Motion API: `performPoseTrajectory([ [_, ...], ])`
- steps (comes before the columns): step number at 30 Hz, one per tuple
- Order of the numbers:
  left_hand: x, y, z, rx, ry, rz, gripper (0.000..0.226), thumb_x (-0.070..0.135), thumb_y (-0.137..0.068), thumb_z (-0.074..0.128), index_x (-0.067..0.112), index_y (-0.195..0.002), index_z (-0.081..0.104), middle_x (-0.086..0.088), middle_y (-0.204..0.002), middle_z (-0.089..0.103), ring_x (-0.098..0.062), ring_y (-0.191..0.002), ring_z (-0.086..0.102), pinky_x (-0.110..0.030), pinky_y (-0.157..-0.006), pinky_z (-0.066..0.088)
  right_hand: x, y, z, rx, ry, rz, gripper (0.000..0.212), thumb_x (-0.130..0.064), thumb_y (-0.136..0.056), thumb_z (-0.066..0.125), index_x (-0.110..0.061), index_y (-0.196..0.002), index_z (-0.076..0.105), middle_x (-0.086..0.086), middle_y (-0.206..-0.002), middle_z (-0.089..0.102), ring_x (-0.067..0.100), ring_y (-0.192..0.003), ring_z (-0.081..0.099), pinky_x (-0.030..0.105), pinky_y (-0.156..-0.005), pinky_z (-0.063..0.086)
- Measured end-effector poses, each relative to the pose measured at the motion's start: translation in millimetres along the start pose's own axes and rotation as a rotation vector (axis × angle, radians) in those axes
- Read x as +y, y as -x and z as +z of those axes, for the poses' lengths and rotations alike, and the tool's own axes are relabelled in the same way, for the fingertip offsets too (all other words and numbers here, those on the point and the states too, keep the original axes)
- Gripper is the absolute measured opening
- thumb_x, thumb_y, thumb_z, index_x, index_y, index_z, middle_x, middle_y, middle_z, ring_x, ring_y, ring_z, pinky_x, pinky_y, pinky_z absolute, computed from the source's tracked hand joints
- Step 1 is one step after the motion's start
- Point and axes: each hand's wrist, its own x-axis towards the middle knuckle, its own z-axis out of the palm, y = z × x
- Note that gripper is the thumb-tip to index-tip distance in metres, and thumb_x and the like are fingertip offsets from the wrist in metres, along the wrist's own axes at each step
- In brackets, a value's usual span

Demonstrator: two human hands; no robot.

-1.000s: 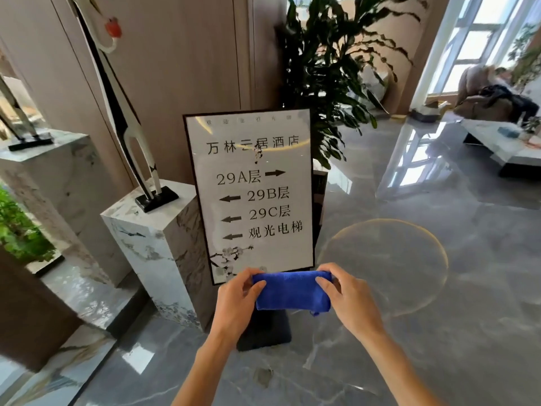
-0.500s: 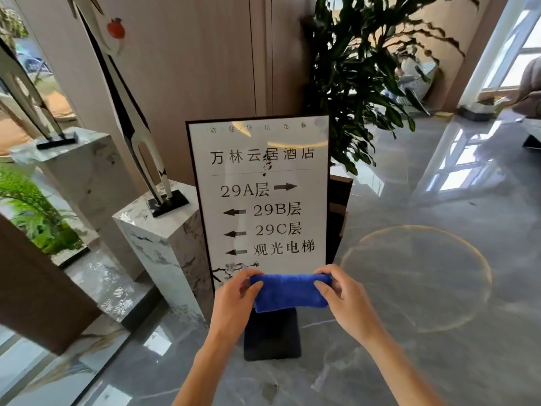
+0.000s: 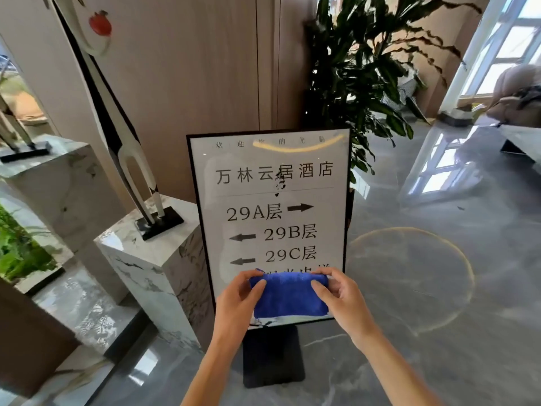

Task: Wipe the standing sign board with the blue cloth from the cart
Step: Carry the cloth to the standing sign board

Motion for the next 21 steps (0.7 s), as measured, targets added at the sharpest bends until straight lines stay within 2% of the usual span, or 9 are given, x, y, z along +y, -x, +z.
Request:
performPoseTrajectory([
  [3,-6.0,-25.3,-5.9,0.006,0.017,-0.018,0.012,0.026,-0.096,0.065,0.036,-0.097,0.072,0.018,-0.09,0.076,0.0,-0.086,0.069,-0.01,-0.066,0.05,-1.9,-17.3,16.3,0.034,-0.068,0.027,0.013,-0.021,-0.096,0.066,-0.032,-0.101,0.07,-0.004,-0.101,0.078,0.009,-0.097,0.073,0.018,-0.077,0.056],
  [6,-14.0,-44.1,-11.2,-0.001,0.041,-0.016,0.01,0.028,-0.095,0.065,0.036,-0.094,0.071,0.016,-0.083,0.074,0.001,-0.078,0.067,-0.011,-0.062,0.05,-1.0,-30.0,32.3,0.111,-0.134,0.069,0.007,-0.033,-0.096,0.065,-0.031,-0.098,0.071,-0.005,-0.1,0.077,0.011,-0.097,0.071,0.023,-0.079,0.053],
  [9,-21.0,-58.0,-14.4,-0.024,0.058,-0.025,0.012,0.024,-0.094,0.066,0.034,-0.093,0.07,0.013,-0.073,0.069,0.002,-0.063,0.06,-0.013,-0.054,0.047,2.5,-39.6,43.1,0.178,-0.246,0.151,0.02,-0.043,-0.09,0.07,-0.032,-0.106,0.067,0.001,-0.102,0.078,0.018,-0.096,0.071,0.029,-0.076,0.054],
  [12,-27.9,-68.5,-15.7,-0.063,0.099,-0.035,0.018,0.016,-0.095,0.065,0.033,-0.094,0.07,0.007,-0.073,0.068,-0.002,-0.059,0.056,-0.018,-0.052,0.045,5.2,-47.6,47.5,0.177,-0.489,0.259,0.048,-0.027,-0.086,0.076,-0.04,-0.128,0.057,0.005,-0.11,0.077,0.022,-0.103,0.074,0.035,-0.075,0.06],
  [14,-29.9,-75.9,-15.7,-0.087,0.132,-0.033,0.022,0.013,-0.095,0.064,0.033,-0.095,0.071,0.003,-0.073,0.066,-0.004,-0.06,0.055,-0.02,-0.053,0.045,3.8,-54.2,46.5,0.116,-0.636,0.344,0.055,-0.023,-0.083,0.079,-0.024,-0.134,0.059,0.011,-0.122,0.073,0.028,-0.115,0.069,0.037,-0.083,0.059],
  [16,-31.1,-81.9,-13.3,-0.102,0.161,-0.034,0.025,0.011,-0.096,0.063,0.034,-0.099,0.071,-0.002,-0.075,0.066,-0.008,-0.062,0.055,-0.022,-0.054,0.047,4.1,-59.1,44.6,0.001,-0.737,0.408,0.047,-0.025,-0.089,0.07,-0.006,-0.131,0.063,0.018,-0.136,0.064,0.031,-0.128,0.06,0.039,-0.102,0.05],
  [19,-30.0,-86.8,-8.3,-0.123,0.207,-0.044,0.026,0.008,-0.097,0.061,0.031,-0.105,0.07,-0.019,-0.088,0.065,-0.021,-0.07,0.056,-0.037,-0.06,0.049,7.7,-63.4,42.7,-0.077,-0.888,0.501,0.041,-0.024,-0.099,0.054,-0.001,-0.134,0.061,0.018,-0.144,0.057,0.029,-0.135,0.055,0.04,-0.111,0.039],
  [21,-28.1,-88.1,-5.8,-0.14,0.238,-0.053,0.027,0.006,-0.097,0.059,0.03,-0.104,0.07,-0.023,-0.092,0.064,-0.027,-0.076,0.059,-0.047,-0.063,0.053,9.0,-66.3,43.3,-0.102,-0.925,0.537,0.047,-0.023,-0.099,0.054,0.0,-0.139,0.055,0.02,-0.145,0.056,0.032,-0.136,0.053,0.043,-0.113,0.038],
])
